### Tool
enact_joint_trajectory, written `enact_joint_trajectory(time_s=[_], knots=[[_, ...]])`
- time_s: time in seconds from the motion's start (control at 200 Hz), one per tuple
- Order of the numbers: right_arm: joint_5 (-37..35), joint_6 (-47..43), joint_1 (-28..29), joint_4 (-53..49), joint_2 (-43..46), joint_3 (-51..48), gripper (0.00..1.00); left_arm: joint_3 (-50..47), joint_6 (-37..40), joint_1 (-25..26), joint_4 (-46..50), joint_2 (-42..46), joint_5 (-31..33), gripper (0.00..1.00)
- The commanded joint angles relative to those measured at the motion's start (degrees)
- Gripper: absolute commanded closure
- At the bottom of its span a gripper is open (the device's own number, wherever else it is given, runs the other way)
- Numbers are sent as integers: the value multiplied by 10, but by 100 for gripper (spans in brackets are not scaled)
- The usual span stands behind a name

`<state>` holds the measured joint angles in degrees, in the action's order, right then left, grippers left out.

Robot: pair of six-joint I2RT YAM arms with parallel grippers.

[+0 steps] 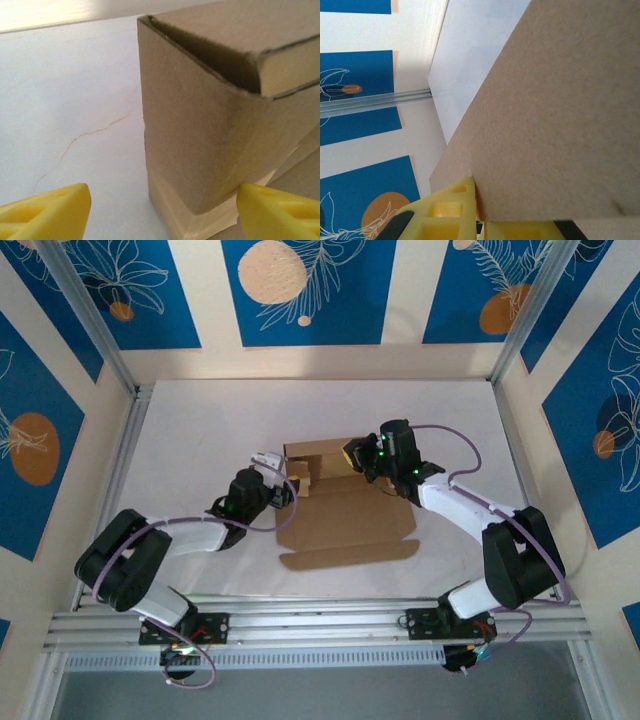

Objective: Fold the paper box

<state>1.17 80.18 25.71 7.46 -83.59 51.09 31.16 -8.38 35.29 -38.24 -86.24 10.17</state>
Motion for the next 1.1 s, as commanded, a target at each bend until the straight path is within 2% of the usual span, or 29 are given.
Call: enact_joint_trajectory(time_s=[0.0,0.195,0.475,0.57,0.745,0.905,1.095], knots=[[39,4,0,-49,-10,-1,88,6,13,4,-88,-5,9,24],[59,10,-5,-45,-21,4,88,33,55,2,-54,-28,-52,23],[71,14,-2,-38,-25,2,88,64,58,2,-21,-67,22,20],[68,17,-1,-38,-21,0,88,77,53,4,-2,-73,39,26],[50,22,7,-45,-9,-3,88,75,49,8,-1,-68,72,45],[22,25,23,-61,8,-1,74,65,51,9,-17,-69,92,56],[29,13,24,-73,10,13,54,65,62,10,-37,-78,56,57]])
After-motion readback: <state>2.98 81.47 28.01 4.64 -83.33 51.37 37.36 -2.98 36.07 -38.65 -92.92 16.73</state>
